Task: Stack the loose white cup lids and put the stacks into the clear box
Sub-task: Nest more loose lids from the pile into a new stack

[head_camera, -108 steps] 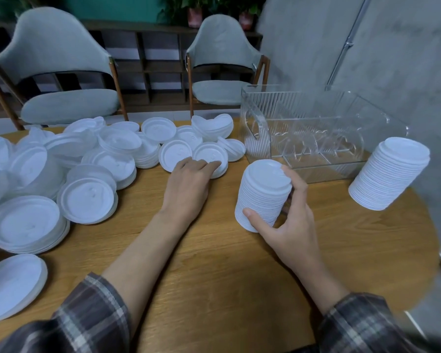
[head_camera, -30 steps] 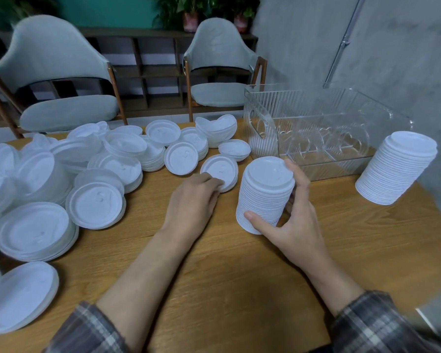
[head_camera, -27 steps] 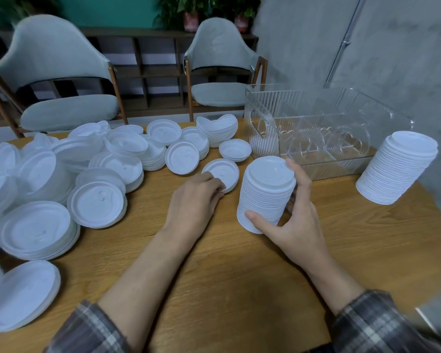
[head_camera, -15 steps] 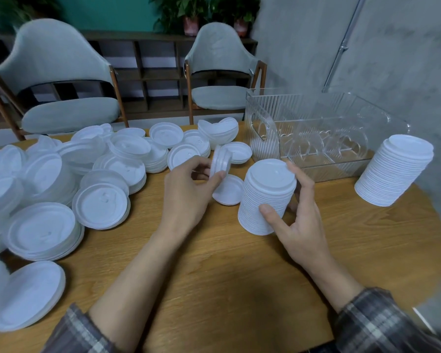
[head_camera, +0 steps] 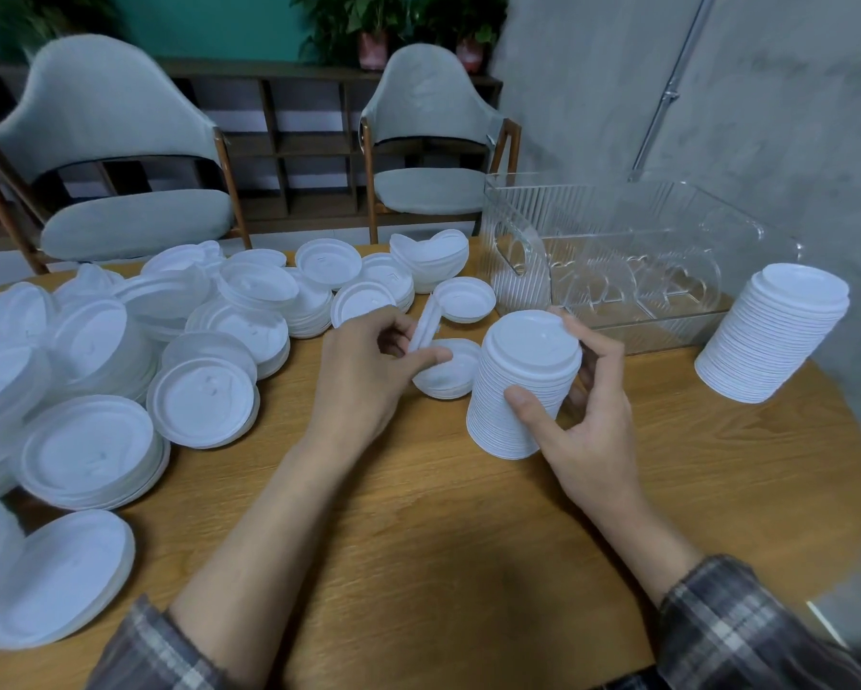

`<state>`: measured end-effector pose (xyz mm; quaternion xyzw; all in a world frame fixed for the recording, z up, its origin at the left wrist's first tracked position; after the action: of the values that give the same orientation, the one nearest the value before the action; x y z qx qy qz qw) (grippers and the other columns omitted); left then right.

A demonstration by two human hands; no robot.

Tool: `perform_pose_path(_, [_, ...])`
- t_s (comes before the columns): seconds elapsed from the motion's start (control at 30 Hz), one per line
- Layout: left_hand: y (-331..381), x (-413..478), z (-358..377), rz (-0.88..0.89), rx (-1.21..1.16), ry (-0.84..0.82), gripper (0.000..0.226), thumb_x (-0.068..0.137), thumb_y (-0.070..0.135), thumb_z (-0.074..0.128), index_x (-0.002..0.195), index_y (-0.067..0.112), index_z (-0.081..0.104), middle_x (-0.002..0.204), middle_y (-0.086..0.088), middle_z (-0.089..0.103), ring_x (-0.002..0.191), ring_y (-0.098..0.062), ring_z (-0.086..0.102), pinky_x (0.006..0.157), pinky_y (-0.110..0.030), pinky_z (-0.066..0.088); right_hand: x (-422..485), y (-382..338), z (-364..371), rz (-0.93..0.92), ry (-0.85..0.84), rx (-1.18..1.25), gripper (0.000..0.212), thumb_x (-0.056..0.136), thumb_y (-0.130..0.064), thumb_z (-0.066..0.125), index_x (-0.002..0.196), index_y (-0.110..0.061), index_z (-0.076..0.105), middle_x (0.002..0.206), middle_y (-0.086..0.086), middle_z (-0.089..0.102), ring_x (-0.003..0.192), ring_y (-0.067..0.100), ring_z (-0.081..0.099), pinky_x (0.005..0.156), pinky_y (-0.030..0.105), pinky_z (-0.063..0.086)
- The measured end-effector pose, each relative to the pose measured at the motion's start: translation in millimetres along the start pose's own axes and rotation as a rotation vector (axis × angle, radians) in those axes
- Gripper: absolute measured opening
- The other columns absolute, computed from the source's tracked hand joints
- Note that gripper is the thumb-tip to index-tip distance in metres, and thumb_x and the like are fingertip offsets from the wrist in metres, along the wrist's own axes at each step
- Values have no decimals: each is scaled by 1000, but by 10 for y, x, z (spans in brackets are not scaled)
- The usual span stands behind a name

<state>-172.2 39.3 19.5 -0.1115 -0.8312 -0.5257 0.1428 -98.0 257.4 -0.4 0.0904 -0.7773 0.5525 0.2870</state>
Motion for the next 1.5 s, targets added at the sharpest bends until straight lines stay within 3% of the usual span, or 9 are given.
perform_pose_path(0.13, [98,-3,-116,-72,-269,102,15,92,29,80,104,22,77,99,8,77,85,-12,74,82,-31,62,6,-26,43,2,50,36,68,80,-45,82,137,-35,45,147,-8,56,138,14,54,107,32,52])
perform_pose_path(0.3, [237,-64,81,-208,-712,-65,33,99,18,71,133,18,71,117,0,75,102,-10,75,79,-27,62,2,-21,65,-13,59,47,69,81,-42,82,138,-31,45,143,-5,58,134,18,57,104,36,54])
perform_pose_path(0.4, [323,-151,259,-140,-650,-129,33,98,13,72,131,16,71,87,4,65,73,-6,67,74,-23,57,6,-8,67,-13,60,48,78,82,-39,82,148,-26,41,145,-2,58,136,21,56,105,43,54])
perform_pose_path(0.5, [366,-197,334,-97,-586,-102,23,95,18,76,118,17,74,76,4,56,62,-11,57,64,-22,51,-5,-5,66,-17,50,42,91,85,-32,83,159,-22,29,149,-1,55,140,19,53,108,42,52])
perform_pose_path(0.63, [401,-212,333,2,-446,-61,25,90,39,79,112,26,79,74,5,51,68,-9,47,68,-22,42,-30,-18,95,-58,28,-13,89,87,-37,80,159,-29,29,157,-18,45,143,13,49,110,50,50])
perform_pose_path(0.8, [407,-249,324,47,-273,-67,57,68,66,81,118,38,76,91,11,58,75,-2,54,70,-16,46,-25,1,100,-65,40,-33,79,87,-46,76,154,-34,36,154,-22,47,142,16,50,108,56,49])
perform_pose_path(1.0, [438,-270,296,98,-183,-64,55,73,46,93,123,40,72,95,17,54,88,-6,58,74,-16,46,-34,-13,96,-52,32,-15,77,87,-46,75,153,-25,40,148,-15,53,133,15,58,101,45,56])
perform_pose_path(1.33, [427,-285,291,131,-145,-77,53,74,52,88,121,36,71,110,16,62,104,-6,62,76,-16,49,-31,7,107,-25,-11,20,73,88,-38,78,150,-21,42,145,0,57,132,19,59,100,39,57])
perform_pose_path(1.5, [380,-315,337,128,-234,-115,51,79,41,90,125,29,68,121,14,69,116,-4,63,87,-13,50,-63,-36,104,-50,-58,-99,94,79,-40,85,156,-23,33,155,-14,43,141,13,50,107,46,52])
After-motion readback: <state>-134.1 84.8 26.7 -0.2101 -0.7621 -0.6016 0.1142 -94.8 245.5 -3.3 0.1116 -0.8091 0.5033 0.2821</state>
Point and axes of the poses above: each hand's wrist, its own x-axis towards the middle knuckle, its own z-axis out of the palm, y = z × x, the point moved 5 cm from there along x, towards the middle knuckle
